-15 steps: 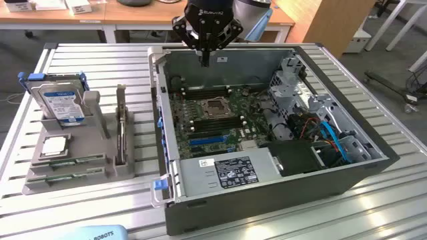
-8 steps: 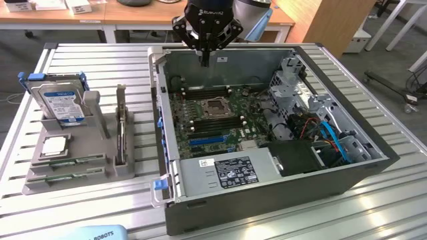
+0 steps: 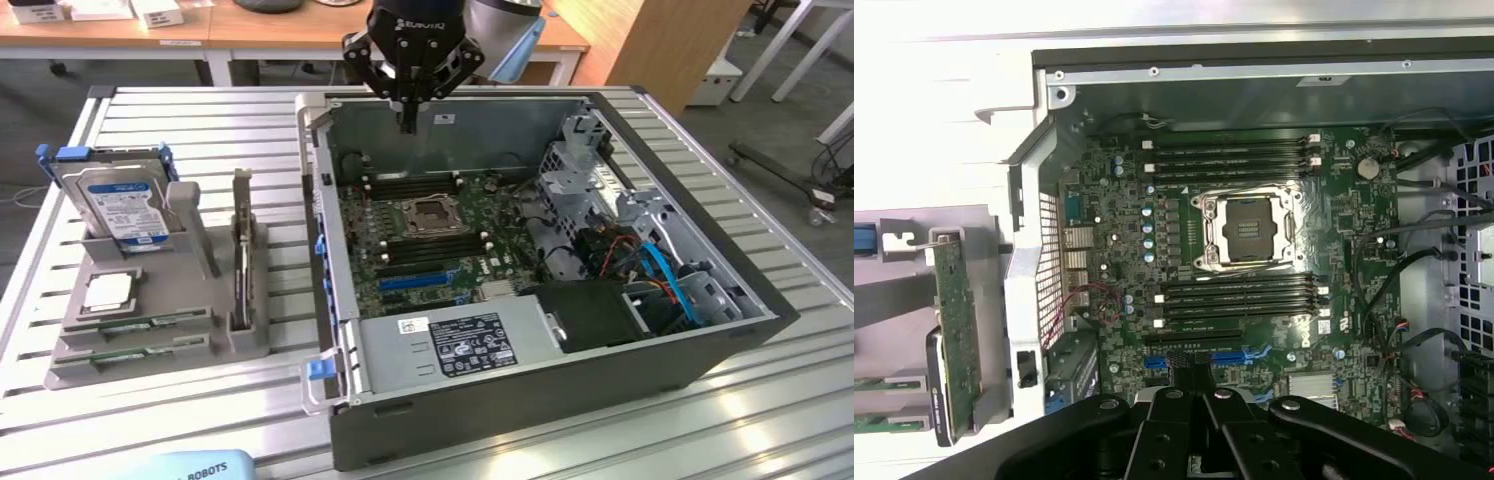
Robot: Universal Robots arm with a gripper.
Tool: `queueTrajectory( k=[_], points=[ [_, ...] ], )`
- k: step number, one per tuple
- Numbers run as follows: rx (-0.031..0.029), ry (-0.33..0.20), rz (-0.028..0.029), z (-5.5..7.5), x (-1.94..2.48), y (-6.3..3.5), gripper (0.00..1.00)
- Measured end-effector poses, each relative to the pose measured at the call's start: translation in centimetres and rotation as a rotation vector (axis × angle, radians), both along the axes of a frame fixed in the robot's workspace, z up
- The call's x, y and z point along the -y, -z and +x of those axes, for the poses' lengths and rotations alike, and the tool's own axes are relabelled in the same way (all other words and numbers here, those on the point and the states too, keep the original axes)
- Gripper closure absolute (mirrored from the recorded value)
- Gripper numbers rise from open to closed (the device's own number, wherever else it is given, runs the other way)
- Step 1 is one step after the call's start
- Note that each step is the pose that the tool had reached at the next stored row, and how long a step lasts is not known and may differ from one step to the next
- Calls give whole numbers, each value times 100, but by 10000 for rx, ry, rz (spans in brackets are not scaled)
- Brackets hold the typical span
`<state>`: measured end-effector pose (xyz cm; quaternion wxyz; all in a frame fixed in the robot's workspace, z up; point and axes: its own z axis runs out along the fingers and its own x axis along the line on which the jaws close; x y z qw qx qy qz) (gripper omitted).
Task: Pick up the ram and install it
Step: 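Reach for the ram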
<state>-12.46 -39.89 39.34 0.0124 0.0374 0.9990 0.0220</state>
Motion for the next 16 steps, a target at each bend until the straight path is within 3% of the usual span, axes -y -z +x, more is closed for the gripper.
queueTrajectory(
  k=[16],
  points=[
    [2,0,3,-181,0,25,90]
  ],
)
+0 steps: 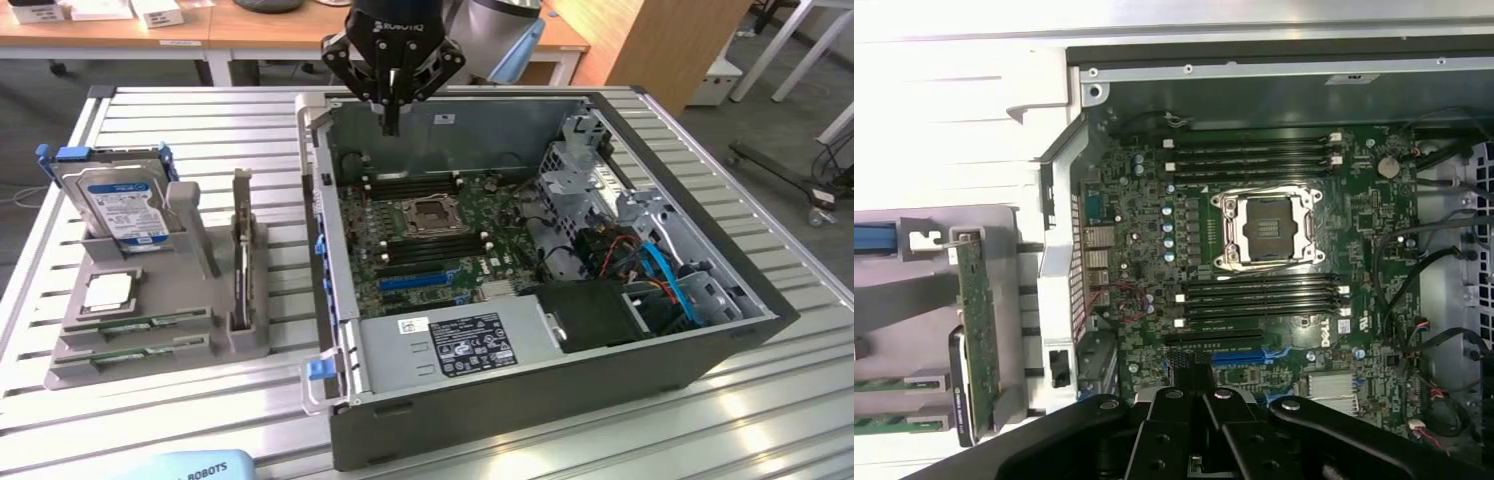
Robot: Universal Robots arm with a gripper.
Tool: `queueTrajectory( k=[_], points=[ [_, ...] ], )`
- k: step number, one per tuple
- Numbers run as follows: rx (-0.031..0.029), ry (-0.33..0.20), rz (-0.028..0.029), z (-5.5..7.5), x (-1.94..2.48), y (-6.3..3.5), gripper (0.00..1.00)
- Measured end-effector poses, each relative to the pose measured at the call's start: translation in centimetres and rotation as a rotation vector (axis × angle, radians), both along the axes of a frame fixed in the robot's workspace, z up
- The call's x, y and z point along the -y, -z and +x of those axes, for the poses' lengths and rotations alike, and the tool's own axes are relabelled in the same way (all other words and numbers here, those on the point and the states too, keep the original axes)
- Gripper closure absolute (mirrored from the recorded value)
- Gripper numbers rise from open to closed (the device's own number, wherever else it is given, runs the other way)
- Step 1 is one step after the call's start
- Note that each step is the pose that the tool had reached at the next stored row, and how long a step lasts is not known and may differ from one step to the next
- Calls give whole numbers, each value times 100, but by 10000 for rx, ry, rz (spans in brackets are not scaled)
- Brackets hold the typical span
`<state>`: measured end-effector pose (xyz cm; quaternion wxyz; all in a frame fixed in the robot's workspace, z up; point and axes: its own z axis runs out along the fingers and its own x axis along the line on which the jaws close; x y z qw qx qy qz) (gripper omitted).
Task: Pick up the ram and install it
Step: 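Reach for the ram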
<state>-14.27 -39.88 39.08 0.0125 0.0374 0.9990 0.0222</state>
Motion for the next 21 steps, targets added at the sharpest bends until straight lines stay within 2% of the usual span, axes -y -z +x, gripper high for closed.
queueTrajectory(
  k=[21],
  points=[
    [-4,-1,-1,-240,0,39,90]
  ],
)
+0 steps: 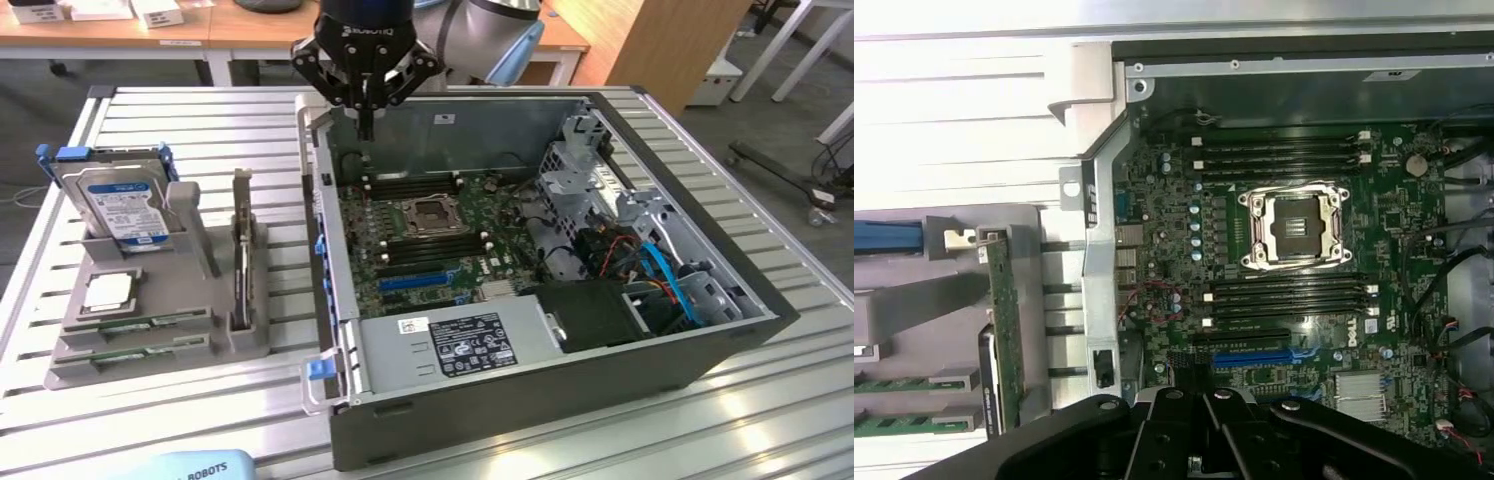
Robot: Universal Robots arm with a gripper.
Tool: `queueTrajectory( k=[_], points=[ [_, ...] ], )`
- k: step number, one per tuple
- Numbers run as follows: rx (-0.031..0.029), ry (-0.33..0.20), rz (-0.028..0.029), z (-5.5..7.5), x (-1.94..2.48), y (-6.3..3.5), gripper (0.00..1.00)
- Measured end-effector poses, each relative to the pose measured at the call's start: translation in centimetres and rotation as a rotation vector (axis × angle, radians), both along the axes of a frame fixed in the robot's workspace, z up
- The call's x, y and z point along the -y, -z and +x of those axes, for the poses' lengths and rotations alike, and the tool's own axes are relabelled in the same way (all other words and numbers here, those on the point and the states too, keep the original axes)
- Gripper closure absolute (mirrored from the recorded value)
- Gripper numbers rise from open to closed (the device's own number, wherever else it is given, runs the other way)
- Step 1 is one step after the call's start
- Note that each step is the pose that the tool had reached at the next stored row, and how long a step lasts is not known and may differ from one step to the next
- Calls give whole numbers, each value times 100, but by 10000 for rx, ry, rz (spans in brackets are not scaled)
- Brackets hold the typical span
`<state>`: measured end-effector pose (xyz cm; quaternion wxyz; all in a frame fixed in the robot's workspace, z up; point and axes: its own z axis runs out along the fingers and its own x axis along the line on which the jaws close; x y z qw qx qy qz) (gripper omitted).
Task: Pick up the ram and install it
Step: 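Reach for the ram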
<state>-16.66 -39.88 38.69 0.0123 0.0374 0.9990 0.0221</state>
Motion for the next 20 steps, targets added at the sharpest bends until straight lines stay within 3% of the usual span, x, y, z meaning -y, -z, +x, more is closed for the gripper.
queueTrajectory(
  k=[20],
  points=[
    [-3,6,0,-326,0,36,90]
  ],
)
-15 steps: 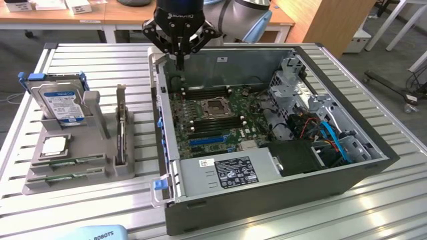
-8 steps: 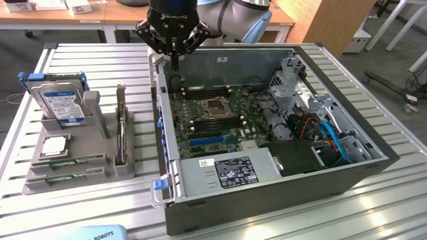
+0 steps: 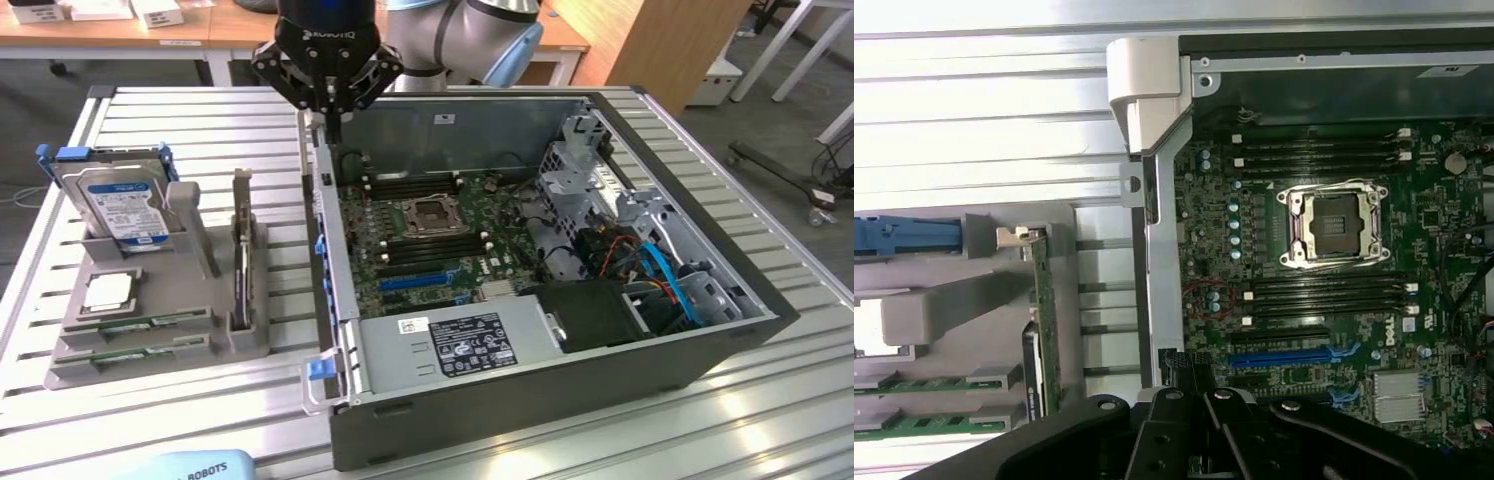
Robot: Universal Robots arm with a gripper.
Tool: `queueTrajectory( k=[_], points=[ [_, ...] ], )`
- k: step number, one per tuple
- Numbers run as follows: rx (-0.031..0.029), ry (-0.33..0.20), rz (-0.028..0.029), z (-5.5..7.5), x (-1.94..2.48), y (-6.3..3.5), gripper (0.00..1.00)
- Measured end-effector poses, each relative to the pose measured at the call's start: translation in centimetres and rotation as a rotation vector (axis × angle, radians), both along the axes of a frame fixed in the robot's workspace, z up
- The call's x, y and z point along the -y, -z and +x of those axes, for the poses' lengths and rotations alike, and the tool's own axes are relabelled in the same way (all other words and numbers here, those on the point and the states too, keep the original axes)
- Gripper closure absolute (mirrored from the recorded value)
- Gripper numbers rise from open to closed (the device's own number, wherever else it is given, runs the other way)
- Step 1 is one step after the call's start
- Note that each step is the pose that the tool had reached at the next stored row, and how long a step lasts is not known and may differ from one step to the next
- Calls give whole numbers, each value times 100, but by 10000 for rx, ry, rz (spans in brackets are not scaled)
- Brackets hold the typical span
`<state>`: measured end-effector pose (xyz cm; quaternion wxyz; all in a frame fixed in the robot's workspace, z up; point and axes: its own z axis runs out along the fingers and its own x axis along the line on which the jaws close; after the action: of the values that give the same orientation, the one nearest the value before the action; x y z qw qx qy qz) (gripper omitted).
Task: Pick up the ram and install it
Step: 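Reach for the ram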
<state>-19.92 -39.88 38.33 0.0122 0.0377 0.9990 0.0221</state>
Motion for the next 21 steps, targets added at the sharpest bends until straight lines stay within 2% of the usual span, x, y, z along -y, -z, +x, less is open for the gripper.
queueTrajectory(
  k=[21],
  points=[
    [1,15,0,-414,0,32,90]
  ],
)
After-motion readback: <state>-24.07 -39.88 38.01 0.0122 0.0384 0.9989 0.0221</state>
